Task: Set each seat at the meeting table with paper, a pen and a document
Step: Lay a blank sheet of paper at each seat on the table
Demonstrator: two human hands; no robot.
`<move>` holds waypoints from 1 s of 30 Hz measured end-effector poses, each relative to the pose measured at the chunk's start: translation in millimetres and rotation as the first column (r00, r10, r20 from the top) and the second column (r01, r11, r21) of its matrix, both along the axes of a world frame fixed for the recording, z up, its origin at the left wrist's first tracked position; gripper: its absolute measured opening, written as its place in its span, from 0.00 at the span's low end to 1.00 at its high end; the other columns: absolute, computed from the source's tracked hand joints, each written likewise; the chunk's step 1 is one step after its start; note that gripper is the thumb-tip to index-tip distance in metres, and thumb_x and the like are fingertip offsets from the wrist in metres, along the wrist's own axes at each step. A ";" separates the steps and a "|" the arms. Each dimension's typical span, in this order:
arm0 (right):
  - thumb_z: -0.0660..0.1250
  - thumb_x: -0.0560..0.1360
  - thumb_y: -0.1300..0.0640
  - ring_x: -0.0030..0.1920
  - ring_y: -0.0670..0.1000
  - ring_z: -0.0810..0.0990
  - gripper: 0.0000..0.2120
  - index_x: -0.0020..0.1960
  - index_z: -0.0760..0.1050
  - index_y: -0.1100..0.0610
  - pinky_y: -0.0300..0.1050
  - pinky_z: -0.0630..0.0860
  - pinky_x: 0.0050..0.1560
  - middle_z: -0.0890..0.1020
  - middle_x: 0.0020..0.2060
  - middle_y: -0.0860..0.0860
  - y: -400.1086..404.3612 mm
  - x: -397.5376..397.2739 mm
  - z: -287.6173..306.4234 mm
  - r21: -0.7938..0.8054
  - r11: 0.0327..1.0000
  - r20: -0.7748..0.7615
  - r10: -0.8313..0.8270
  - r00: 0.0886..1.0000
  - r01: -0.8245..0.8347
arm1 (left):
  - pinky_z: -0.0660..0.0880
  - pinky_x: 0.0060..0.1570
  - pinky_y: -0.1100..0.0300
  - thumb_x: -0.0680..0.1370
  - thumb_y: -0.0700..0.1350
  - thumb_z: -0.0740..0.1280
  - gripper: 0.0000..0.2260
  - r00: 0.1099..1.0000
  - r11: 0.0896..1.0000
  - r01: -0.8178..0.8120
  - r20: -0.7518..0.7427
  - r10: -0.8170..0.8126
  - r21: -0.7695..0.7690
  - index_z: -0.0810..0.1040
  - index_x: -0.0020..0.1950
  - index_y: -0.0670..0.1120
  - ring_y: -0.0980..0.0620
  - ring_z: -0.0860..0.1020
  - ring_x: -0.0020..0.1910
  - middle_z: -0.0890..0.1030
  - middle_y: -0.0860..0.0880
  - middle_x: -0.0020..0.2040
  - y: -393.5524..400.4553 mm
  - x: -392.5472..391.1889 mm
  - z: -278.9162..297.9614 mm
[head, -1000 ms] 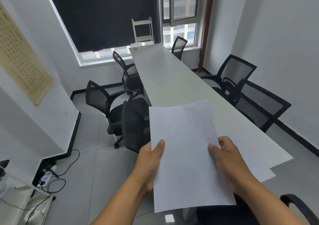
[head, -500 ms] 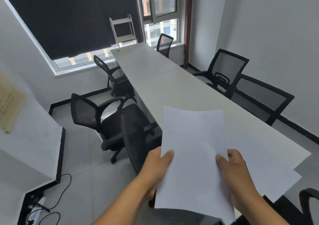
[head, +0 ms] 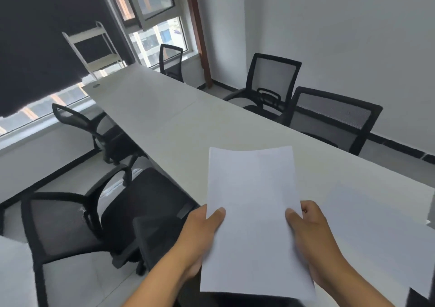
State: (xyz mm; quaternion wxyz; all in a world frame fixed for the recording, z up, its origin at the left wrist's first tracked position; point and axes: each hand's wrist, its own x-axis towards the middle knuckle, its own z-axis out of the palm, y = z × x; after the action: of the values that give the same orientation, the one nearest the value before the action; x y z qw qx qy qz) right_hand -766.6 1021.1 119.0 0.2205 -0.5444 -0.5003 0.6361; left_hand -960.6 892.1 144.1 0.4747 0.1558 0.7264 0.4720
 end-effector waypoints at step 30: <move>0.75 0.79 0.58 0.33 0.51 0.66 0.18 0.36 0.70 0.59 0.47 0.64 0.38 0.68 0.26 0.42 -29.5 -137.6 -143.8 0.144 0.761 0.257 -0.647 0.718 0.633 | 0.81 0.66 0.38 0.89 0.56 0.60 0.15 0.842 0.856 0.511 0.248 -0.479 -0.080 0.82 0.71 0.55 0.45 0.87 0.62 0.88 0.51 0.62 98.8 -200.8 -118.0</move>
State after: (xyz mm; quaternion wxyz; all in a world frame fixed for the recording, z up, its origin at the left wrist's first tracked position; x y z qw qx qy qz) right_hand -904.3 991.7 -24.8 0.3627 -0.7658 -0.3225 0.4218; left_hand -1161.5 990.9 26.1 0.6676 0.2510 0.6363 0.2941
